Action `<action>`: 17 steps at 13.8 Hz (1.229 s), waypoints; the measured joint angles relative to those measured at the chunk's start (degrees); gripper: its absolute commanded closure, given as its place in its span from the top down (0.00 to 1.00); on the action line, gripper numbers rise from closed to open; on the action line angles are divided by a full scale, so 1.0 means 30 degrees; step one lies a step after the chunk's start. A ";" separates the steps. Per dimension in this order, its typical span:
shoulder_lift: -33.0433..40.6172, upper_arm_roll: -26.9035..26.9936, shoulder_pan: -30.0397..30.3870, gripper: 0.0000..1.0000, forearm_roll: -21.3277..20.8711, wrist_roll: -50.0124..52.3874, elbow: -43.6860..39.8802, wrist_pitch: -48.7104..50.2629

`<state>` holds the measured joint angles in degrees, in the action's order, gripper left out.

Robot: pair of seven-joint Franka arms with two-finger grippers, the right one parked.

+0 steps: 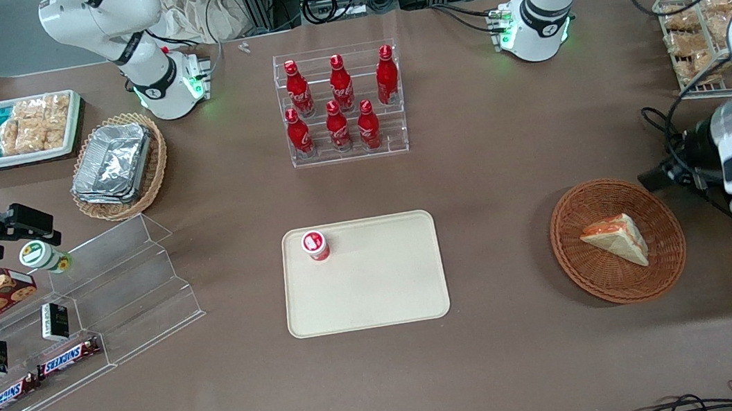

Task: Place sandwich from basket to tray
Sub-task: 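Lower the left gripper over the sandwich in the wicker basket and grasp it, then lift the sandwich with the left gripper and carry it toward the cream tray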

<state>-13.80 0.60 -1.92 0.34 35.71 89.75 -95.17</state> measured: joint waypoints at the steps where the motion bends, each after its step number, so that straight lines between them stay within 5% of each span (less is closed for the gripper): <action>1: -0.0327 0.0064 0.0239 1.00 -0.0001 0.0871 0.0691 -0.1174; 7: -0.3699 0.0055 0.0625 1.00 0.0039 0.4922 0.3050 -0.7021; 12: -0.4180 0.0065 0.0660 0.96 0.0037 0.6311 0.5600 -1.0413; 13: -0.4190 0.0089 0.0672 0.82 0.0037 0.6369 0.5852 -1.0620; 14: -0.4232 0.0151 0.0679 0.36 0.0037 0.6389 0.6006 -1.0821; 15: -0.4319 0.0211 0.0687 0.03 0.0038 0.6433 0.6067 -1.1067; 17: -0.4510 0.0259 0.0694 0.00 0.0038 0.6551 0.6075 -1.1439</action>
<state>-27.33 1.38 0.17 0.45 55.36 107.97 -129.49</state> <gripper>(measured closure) 0.260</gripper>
